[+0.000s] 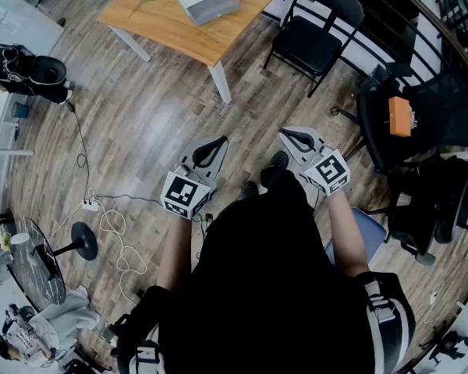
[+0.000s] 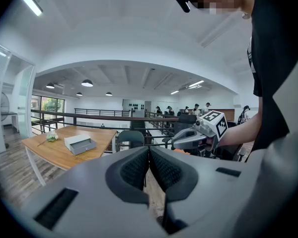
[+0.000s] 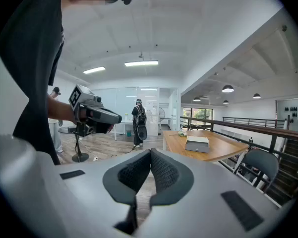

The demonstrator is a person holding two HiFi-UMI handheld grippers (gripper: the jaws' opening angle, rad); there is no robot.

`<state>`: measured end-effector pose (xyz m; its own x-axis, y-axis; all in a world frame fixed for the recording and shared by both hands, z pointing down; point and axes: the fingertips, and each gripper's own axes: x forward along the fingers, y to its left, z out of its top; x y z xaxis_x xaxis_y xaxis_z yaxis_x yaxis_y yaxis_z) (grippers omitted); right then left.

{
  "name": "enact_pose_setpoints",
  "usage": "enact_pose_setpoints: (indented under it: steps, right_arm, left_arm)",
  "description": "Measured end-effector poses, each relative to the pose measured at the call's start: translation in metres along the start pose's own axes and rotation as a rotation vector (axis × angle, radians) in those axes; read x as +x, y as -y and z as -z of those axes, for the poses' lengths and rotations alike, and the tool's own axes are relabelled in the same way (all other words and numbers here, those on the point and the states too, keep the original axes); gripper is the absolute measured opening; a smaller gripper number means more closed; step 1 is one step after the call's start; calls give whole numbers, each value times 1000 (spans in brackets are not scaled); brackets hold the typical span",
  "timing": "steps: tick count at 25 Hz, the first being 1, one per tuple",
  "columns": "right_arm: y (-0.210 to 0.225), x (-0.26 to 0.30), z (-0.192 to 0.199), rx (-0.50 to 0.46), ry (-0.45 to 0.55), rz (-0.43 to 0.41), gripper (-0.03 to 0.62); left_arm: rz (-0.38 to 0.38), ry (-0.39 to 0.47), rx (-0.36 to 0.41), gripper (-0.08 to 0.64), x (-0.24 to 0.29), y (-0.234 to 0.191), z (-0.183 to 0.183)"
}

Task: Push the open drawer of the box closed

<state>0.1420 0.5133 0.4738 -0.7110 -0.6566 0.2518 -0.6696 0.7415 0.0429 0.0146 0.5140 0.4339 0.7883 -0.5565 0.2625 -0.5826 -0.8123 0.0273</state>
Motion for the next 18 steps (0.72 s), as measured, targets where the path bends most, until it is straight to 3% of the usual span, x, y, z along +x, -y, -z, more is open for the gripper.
enact_pose_setpoints:
  steps: [18]
  right_arm:
    - [-10, 0, 2, -18, -66, 25, 15]
  left_arm:
    - [6, 2, -8, 23, -18, 2, 0]
